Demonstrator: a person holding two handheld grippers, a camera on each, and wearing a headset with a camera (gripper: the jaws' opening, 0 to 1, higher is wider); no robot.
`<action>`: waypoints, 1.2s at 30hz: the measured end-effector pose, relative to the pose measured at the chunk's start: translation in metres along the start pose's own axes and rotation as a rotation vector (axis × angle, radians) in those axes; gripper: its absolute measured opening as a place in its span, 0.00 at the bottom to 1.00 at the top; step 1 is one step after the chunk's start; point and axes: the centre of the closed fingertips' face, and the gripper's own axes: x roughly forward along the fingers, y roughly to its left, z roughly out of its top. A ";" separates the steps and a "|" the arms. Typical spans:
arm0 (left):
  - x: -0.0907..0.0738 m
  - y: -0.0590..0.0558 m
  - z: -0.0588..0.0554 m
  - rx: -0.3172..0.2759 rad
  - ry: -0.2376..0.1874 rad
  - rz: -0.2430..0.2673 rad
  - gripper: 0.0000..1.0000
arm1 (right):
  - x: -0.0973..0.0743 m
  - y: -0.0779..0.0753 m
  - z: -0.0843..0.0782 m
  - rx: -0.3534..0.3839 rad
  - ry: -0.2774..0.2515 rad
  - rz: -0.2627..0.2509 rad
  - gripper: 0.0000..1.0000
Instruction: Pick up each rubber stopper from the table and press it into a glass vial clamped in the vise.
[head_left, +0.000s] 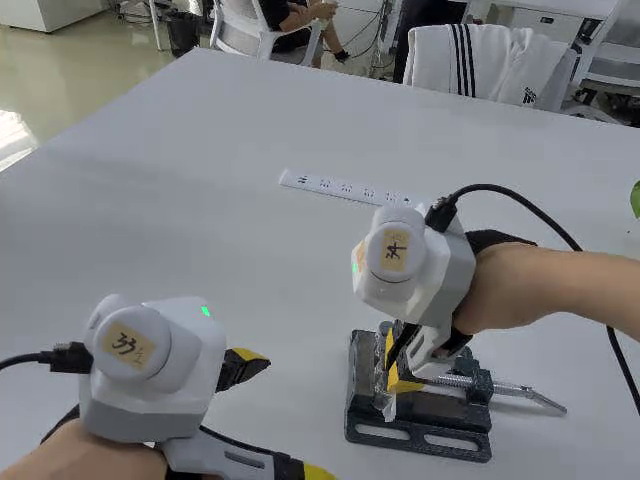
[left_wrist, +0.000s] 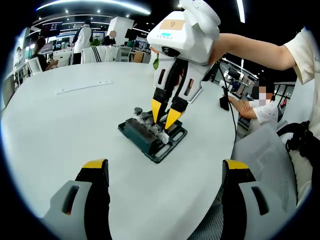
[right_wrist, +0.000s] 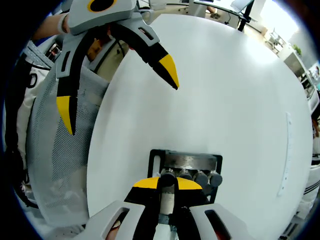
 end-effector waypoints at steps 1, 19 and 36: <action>0.000 0.001 0.000 0.001 0.000 0.001 0.94 | 0.000 0.000 0.000 -0.003 0.005 0.001 0.05; 0.002 -0.001 -0.001 -0.007 0.001 -0.008 0.93 | 0.001 0.000 0.000 0.016 0.066 0.012 0.05; 0.003 -0.003 -0.002 -0.009 0.004 -0.015 0.92 | 0.001 0.001 0.000 0.021 0.045 0.003 0.06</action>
